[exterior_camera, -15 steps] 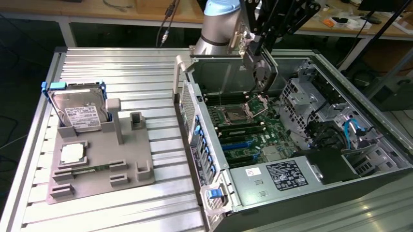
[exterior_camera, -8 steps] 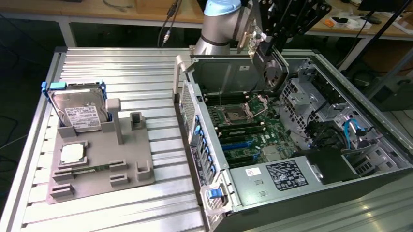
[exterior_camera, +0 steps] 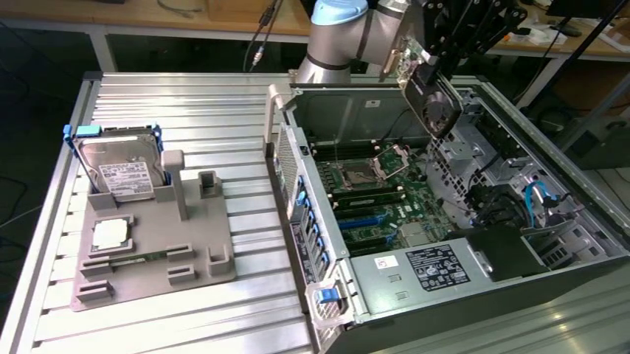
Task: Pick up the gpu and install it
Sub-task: 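Pick up the gpu and move the gpu toward the slot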
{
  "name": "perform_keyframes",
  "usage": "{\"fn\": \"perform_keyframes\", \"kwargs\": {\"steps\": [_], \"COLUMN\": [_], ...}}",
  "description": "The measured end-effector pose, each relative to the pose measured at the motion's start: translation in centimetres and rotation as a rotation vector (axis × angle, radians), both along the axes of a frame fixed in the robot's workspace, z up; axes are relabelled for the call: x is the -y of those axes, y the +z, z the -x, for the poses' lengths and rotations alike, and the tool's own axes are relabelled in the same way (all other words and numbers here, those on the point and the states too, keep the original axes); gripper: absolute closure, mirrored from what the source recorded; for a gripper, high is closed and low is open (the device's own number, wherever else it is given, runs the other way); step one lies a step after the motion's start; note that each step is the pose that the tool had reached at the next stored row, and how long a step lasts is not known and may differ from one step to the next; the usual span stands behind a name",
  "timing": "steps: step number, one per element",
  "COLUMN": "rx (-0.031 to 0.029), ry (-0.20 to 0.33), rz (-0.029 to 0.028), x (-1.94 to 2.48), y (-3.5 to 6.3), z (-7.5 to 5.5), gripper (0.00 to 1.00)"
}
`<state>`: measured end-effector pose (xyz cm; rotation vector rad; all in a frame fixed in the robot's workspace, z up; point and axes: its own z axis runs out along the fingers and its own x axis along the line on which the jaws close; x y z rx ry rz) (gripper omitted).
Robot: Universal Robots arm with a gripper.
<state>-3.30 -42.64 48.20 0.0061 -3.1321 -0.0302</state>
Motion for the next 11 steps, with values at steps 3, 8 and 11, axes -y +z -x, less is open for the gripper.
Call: {"fn": "perform_keyframes", "kwargs": {"steps": [3, 8, 11], "rx": [-0.0006, -0.0008, -0.0008], "ry": [0.0, 0.0, 0.0], "rz": [-0.0001, -0.0001, -0.0001], "x": [0.0, 0.0, 0.0], "y": [0.0, -0.01, -0.01], "z": [-1.1, -1.6, -1.6], "gripper": [0.73, 0.73, 0.73]}}
